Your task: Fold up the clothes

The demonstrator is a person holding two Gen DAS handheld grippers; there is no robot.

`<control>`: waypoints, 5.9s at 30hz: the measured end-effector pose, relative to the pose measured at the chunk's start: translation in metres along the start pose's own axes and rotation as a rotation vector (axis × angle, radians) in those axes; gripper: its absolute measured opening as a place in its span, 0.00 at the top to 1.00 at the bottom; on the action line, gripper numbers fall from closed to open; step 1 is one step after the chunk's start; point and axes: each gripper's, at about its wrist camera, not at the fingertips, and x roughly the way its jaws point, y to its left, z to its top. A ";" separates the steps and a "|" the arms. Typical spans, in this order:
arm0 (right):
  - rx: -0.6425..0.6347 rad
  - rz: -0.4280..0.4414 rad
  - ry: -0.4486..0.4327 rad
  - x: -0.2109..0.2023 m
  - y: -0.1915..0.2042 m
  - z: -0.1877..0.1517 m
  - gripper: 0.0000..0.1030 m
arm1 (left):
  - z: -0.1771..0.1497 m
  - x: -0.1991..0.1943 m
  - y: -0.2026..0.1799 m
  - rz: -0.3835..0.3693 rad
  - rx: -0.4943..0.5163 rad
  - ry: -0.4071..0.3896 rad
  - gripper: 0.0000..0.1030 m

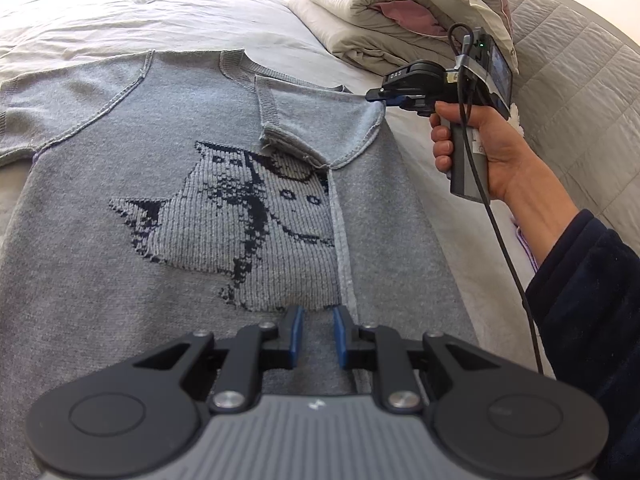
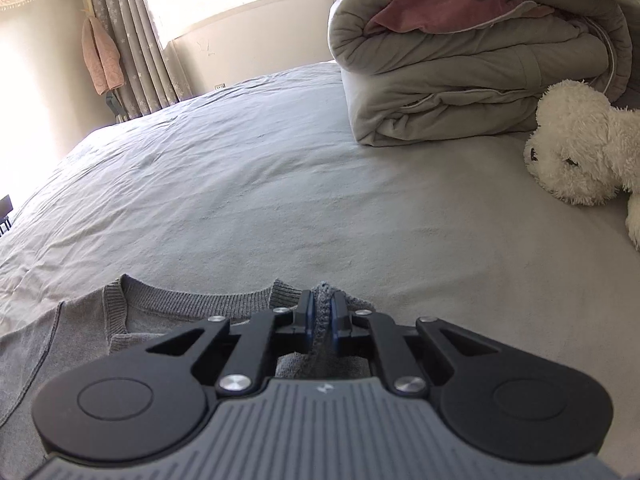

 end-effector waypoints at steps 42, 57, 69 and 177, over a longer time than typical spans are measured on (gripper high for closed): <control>-0.115 0.181 -0.012 -0.016 0.127 -0.032 0.67 | -0.002 -0.007 0.009 0.004 -0.079 0.011 0.81; -0.054 0.131 0.108 -0.145 0.061 -0.113 0.53 | -0.014 -0.017 -0.011 -0.021 -0.039 -0.007 0.76; -0.255 0.092 0.113 -0.037 0.170 -0.075 0.50 | -0.012 -0.025 0.006 0.011 -0.116 -0.009 0.67; 0.112 0.006 0.061 -0.322 0.077 -0.312 1.00 | -0.130 -0.058 -0.061 -0.153 -0.080 0.042 0.94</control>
